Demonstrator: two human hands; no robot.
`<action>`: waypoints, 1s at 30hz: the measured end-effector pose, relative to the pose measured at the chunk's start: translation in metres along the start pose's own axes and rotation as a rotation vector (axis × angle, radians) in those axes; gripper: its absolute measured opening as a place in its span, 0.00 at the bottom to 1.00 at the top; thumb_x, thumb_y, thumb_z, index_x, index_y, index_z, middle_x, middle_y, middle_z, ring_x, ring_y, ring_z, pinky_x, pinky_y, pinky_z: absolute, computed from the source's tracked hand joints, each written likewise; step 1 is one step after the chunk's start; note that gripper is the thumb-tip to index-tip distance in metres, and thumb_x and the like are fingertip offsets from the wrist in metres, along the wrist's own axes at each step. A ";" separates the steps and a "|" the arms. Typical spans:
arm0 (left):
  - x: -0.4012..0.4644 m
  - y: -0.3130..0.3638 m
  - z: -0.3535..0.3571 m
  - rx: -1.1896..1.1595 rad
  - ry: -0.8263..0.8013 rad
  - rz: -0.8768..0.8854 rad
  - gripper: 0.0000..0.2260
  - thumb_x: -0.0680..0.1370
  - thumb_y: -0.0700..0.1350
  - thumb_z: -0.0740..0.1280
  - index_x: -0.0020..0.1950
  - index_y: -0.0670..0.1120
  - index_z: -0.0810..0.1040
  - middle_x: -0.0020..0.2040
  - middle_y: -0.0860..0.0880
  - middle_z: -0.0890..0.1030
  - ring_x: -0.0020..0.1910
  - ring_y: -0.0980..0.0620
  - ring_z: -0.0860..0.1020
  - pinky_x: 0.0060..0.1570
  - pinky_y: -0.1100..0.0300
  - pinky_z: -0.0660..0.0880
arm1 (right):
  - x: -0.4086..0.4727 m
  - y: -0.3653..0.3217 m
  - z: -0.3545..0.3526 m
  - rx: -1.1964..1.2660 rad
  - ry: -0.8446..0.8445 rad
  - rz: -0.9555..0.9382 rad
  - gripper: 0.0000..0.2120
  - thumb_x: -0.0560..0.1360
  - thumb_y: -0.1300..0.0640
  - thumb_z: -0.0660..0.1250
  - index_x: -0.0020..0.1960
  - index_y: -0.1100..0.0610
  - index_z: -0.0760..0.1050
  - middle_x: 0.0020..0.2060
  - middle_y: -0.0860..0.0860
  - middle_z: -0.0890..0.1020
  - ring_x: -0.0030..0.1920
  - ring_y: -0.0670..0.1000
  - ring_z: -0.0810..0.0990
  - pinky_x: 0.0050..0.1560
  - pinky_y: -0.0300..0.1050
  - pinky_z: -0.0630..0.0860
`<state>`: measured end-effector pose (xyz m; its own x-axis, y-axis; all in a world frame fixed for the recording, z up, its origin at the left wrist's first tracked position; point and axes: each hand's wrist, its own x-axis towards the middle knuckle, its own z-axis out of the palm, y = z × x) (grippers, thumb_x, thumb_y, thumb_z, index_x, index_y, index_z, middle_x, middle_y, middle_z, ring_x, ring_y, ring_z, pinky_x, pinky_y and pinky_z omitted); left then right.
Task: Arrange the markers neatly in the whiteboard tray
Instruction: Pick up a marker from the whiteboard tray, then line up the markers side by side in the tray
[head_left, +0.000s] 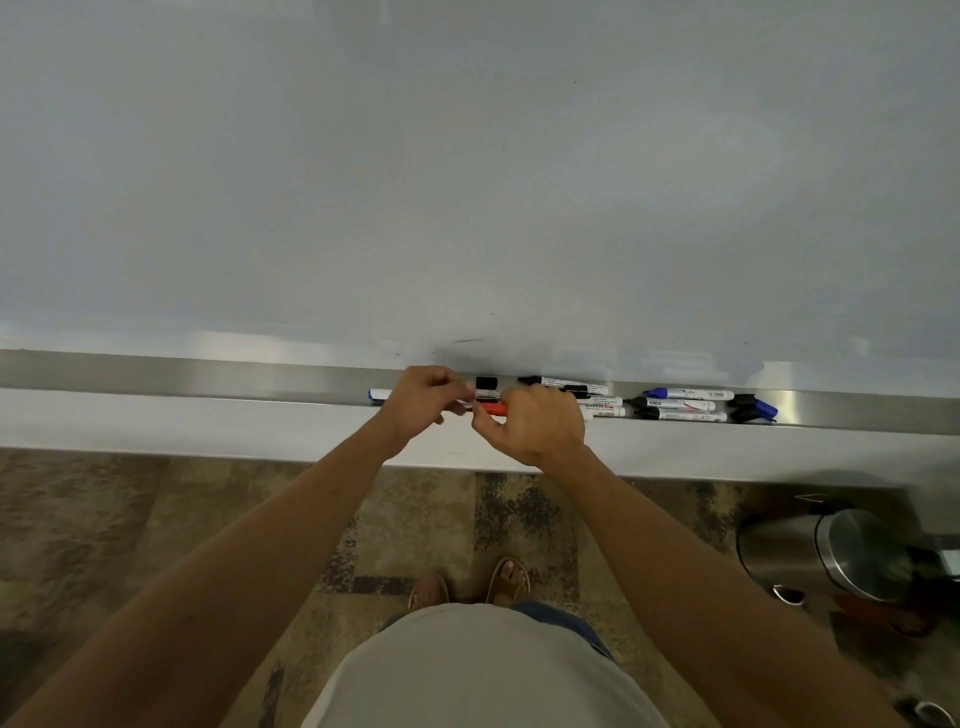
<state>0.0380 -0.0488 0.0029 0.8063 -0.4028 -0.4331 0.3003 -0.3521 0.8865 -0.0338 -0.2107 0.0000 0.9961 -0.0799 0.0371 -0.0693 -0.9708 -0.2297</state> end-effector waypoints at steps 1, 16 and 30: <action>0.002 -0.004 -0.002 0.023 0.079 0.030 0.05 0.73 0.46 0.70 0.39 0.47 0.81 0.34 0.52 0.83 0.35 0.56 0.81 0.35 0.62 0.71 | 0.000 0.003 0.001 0.000 -0.001 0.009 0.28 0.72 0.32 0.52 0.27 0.54 0.70 0.20 0.47 0.70 0.22 0.50 0.71 0.27 0.38 0.62; 0.006 -0.052 -0.038 1.066 0.395 0.361 0.14 0.77 0.42 0.66 0.62 0.47 0.77 0.60 0.47 0.79 0.54 0.40 0.75 0.52 0.47 0.69 | 0.010 0.030 0.017 0.044 -0.028 -0.070 0.22 0.70 0.70 0.65 0.62 0.57 0.72 0.53 0.57 0.77 0.54 0.59 0.75 0.50 0.54 0.72; 0.017 -0.046 -0.034 1.186 0.350 0.323 0.08 0.78 0.44 0.64 0.56 0.47 0.79 0.53 0.46 0.79 0.51 0.42 0.73 0.50 0.50 0.66 | 0.021 0.010 0.018 0.098 0.018 -0.149 0.19 0.64 0.77 0.64 0.53 0.66 0.78 0.46 0.63 0.81 0.49 0.63 0.79 0.52 0.56 0.76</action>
<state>0.0554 -0.0108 -0.0397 0.9022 -0.4313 -0.0003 -0.4244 -0.8880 0.1771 -0.0123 -0.2183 -0.0192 0.9938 0.0580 0.0949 0.0851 -0.9457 -0.3137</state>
